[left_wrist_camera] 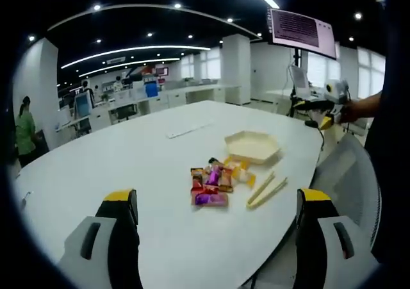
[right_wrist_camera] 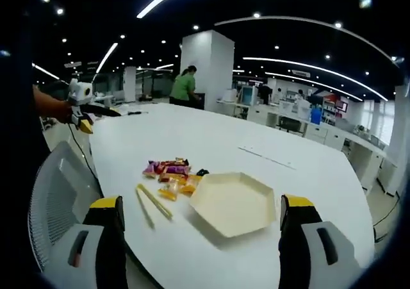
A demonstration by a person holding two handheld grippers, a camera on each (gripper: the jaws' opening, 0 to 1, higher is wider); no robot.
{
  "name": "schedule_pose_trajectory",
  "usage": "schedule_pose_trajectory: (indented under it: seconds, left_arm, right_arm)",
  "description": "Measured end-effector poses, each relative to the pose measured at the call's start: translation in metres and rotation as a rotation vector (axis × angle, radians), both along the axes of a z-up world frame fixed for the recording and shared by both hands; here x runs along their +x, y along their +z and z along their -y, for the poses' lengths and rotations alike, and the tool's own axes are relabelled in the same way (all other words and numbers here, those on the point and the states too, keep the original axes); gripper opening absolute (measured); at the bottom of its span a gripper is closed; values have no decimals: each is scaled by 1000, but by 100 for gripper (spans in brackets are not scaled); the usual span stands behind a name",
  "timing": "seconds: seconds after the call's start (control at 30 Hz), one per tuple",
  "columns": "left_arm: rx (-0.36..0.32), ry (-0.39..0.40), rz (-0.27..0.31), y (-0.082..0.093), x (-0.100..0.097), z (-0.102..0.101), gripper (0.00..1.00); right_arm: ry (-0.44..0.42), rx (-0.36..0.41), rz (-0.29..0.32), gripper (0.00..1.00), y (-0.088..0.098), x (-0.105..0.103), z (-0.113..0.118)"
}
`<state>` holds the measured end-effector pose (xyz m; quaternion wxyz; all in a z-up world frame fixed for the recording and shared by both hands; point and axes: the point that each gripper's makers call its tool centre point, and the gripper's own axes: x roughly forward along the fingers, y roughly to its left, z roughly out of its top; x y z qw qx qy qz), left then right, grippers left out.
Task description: Place the target food into the container with the food tongs after gripping and lifting it, then release it inside without dropping or visibly crushing the food.
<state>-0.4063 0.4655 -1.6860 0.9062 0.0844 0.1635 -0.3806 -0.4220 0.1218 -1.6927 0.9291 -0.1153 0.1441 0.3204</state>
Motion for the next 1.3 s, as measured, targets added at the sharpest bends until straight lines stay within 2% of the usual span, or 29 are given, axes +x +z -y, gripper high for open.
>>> schedule_pose_trajectory:
  seconds: [0.23, 0.6, 0.7, 0.93, 1.03, 1.17, 1.3]
  left_arm:
    - [3, -2, 3, -1, 1, -1, 99]
    - [-16, -20, 12, -3, -4, 2, 99]
    - [-6, -27, 25, -6, -6, 0, 99]
    - [4, -29, 16, -8, -7, -7, 99]
    - [8, -26, -9, -11, -9, -9, 90]
    - [3, -24, -18, -12, -7, -7, 95]
    - [29, -35, -21, -18, -4, -6, 99]
  right_arm:
    - [-5, 19, -27, 99, -2, 2, 3]
    - [9, -1, -24, 99, -1, 5, -2]
    - [17, -8, -25, 99, -1, 6, -3]
    - [23, -17, -40, 99, -3, 7, -5]
    - [26, -17, -43, 99, -4, 8, -6]
    - [42, -28, -44, 99, -7, 9, -10]
    - [60, -36, -47, 99, -10, 11, -15]
